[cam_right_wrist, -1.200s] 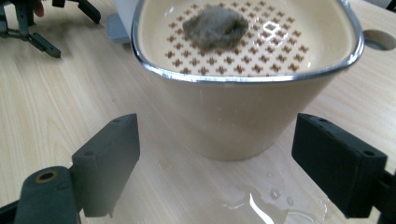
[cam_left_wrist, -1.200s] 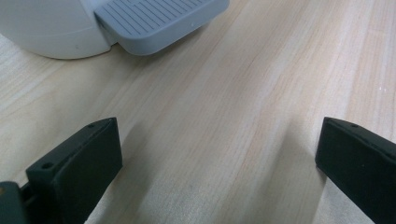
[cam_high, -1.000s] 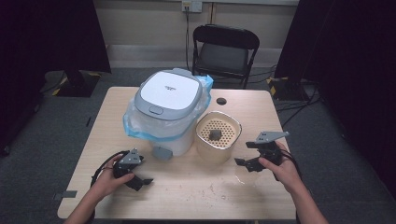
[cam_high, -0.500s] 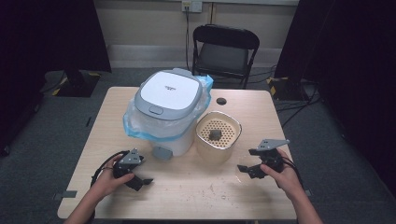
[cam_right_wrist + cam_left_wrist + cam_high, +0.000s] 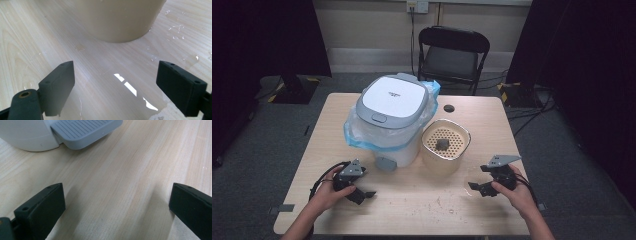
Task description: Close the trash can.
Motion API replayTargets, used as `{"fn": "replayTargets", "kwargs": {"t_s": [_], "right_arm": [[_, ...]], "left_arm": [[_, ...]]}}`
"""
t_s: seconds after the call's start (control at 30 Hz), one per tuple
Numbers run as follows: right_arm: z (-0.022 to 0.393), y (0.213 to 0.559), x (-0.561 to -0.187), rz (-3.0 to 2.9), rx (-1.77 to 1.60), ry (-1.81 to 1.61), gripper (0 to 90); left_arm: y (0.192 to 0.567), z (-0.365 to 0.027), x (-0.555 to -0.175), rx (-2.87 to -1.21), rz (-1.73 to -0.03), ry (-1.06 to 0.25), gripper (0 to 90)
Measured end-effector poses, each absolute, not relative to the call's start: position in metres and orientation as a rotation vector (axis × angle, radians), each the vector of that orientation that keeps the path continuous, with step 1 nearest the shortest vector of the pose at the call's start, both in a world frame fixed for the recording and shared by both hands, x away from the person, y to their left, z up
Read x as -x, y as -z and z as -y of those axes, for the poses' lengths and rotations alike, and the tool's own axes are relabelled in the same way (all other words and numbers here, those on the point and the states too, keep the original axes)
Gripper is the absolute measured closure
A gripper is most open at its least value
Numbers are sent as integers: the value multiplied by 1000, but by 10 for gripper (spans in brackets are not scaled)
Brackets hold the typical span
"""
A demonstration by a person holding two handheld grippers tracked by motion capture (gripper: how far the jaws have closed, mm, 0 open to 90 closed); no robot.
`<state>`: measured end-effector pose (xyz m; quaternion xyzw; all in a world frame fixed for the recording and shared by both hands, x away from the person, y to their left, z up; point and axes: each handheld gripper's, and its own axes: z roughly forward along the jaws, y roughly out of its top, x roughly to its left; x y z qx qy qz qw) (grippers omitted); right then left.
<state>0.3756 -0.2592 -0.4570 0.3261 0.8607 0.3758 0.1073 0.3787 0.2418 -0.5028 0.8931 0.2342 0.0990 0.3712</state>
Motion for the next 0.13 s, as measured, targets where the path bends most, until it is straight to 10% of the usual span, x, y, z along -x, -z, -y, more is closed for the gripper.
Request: {"fn": "replayTargets", "kwargs": {"t_s": [0.13], "right_arm": [[260, 460, -374, -2531, -953, -1113, 146]], "left_arm": [[503, -242, -379, -2290, -601, -254, 0]]}}
